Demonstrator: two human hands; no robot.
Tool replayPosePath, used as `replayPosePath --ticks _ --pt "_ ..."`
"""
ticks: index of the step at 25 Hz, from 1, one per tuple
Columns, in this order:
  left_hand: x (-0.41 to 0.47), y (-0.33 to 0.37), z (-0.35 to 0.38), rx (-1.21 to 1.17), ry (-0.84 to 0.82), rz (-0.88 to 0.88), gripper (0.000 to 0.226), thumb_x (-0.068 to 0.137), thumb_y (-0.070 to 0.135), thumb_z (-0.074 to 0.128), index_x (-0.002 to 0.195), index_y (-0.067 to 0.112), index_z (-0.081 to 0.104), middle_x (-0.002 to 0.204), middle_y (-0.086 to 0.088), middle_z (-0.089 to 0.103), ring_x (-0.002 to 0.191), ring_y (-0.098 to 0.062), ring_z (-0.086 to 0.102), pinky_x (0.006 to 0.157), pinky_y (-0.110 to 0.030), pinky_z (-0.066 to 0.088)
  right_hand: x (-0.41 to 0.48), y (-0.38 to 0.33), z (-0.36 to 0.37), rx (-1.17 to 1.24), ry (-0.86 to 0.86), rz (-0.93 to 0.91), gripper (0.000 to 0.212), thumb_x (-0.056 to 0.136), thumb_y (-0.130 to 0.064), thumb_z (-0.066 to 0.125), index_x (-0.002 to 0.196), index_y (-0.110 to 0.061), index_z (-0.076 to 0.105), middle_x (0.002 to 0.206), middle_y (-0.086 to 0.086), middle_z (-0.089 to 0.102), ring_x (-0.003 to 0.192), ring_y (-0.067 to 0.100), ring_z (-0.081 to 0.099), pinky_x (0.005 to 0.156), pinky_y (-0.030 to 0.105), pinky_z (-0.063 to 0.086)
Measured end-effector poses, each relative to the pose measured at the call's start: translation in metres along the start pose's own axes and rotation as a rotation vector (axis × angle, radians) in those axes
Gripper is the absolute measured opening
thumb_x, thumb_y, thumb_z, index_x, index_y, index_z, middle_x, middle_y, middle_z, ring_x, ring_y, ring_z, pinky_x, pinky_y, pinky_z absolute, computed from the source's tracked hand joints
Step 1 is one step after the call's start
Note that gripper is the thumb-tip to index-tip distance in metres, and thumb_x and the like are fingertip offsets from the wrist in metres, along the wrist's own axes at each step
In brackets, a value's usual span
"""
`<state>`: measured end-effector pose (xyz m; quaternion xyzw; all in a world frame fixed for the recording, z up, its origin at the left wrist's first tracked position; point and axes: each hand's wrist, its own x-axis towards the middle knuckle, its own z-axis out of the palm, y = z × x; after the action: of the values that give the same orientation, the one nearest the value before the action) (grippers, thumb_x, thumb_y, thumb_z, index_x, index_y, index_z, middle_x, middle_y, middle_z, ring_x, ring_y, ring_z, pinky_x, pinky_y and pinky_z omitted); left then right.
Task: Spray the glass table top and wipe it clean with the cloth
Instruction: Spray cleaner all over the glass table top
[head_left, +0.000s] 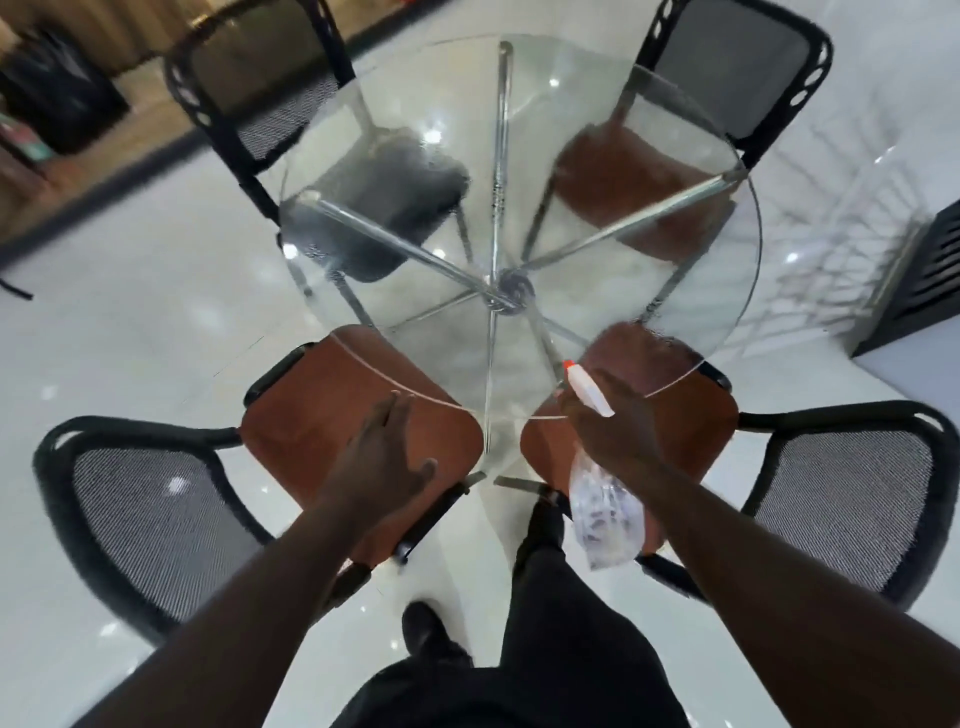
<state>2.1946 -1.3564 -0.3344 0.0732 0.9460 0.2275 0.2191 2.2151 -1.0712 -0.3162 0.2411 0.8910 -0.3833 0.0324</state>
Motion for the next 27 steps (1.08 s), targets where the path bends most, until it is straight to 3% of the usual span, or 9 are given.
replayPosePath --ticks 3,9,12,15,17,19,21,24,27 --pt "-0.01 -0.031 -0.019 0.124 0.024 -0.044 0.101 0.083 0.044 0.08 0.163 0.018 0.025 0.172 -0.009 0.022 0.154 -0.035 0.032 0.122 -0.052 0.035 -0.008 -0.041 0.024 0.097 -0.012 0.064 0.048 0.089 -0.054 0.075 0.114 -0.014 0.077 0.1 0.006 0.079 0.097 0.029 0.073 0.095 0.043 0.058" --pt "0.037 -0.059 -0.051 0.111 -0.039 -0.036 0.097 0.087 0.039 0.079 0.164 0.016 0.024 0.173 -0.009 0.022 0.156 -0.031 0.03 0.121 -0.049 0.034 0.033 -0.095 0.064 0.099 -0.139 0.006 0.048 0.086 -0.063 0.075 0.097 -0.017 0.07 0.092 0.001 0.074 0.09 0.032 0.075 0.088 0.056 0.063" --pt "0.074 -0.072 -0.061 0.031 -0.03 -0.011 0.071 0.092 0.032 0.075 0.155 0.018 0.045 0.155 -0.008 0.052 0.139 -0.028 0.053 0.107 -0.042 0.048 0.064 -0.115 0.089 0.122 -0.182 0.006 0.056 0.08 -0.064 0.069 0.102 -0.013 0.074 0.09 0.01 0.075 0.083 0.038 0.075 0.082 0.057 0.064" --pt "0.101 -0.094 -0.074 -0.019 -0.075 -0.041 0.041 0.095 0.032 0.073 0.132 0.016 0.066 0.12 -0.003 0.075 0.102 -0.018 0.071 0.087 -0.033 0.057 0.088 -0.14 0.114 0.095 -0.228 -0.032 0.039 0.093 -0.048 0.077 0.103 -0.011 0.073 0.09 0.006 0.074 0.08 0.028 0.072 0.082 0.028 0.059" --pt "0.101 -0.107 -0.088 -0.041 -0.111 0.025 0.035 0.094 0.033 0.075 0.124 0.017 0.071 0.112 0.001 0.077 0.096 -0.013 0.072 0.085 -0.033 0.06 0.093 -0.168 0.125 0.089 -0.2 -0.031 0.036 0.093 -0.047 0.078 0.099 -0.013 0.072 0.089 0.004 0.074 0.081 0.025 0.071 0.079 0.017 0.056" --pt "0.097 -0.117 -0.107 -0.067 -0.141 0.075 0.031 0.093 0.037 0.075 0.12 0.022 0.072 0.109 0.007 0.077 0.094 -0.006 0.072 0.085 -0.037 0.063 0.102 -0.194 0.135 0.181 -0.147 0.033 0.045 0.083 -0.058 0.075 0.1 -0.015 0.075 0.09 0.007 0.076 0.086 0.032 0.075 0.088 0.045 0.064" --pt "0.104 -0.136 -0.135 -0.091 -0.128 0.097 0.025 0.093 0.044 0.073 0.114 0.029 0.072 0.104 0.013 0.075 0.092 -0.001 0.07 0.084 -0.038 0.063 0.116 -0.22 0.151 0.211 -0.099 0.055 0.059 0.073 -0.067 0.07 0.104 -0.017 0.077 0.094 0.007 0.078 0.094 0.036 0.076 0.09 0.058 0.063" --pt "0.132 -0.169 -0.173 -0.126 -0.03 0.15 0.02 0.092 0.042 0.072 0.103 0.025 0.073 0.099 0.009 0.076 0.091 -0.008 0.071 0.084 -0.036 0.06 0.127 -0.26 0.175 0.08 -0.082 0.014 0.052 0.087 -0.06 0.078 0.111 -0.014 0.071 0.109 0.007 0.076 0.105 0.036 0.074 0.098 0.057 0.06" --pt "0.141 -0.215 -0.195 -0.192 -0.011 0.248 0.027 0.092 0.036 0.076 0.114 0.02 0.075 0.106 0.005 0.078 0.093 -0.009 0.073 0.088 -0.03 0.059 0.091 -0.288 0.201 0.021 0.054 -0.048 0.045 0.093 -0.052 0.08 0.11 -0.013 0.067 0.1 0.0 0.075 0.095 0.031 0.076 0.096 0.044 0.059"
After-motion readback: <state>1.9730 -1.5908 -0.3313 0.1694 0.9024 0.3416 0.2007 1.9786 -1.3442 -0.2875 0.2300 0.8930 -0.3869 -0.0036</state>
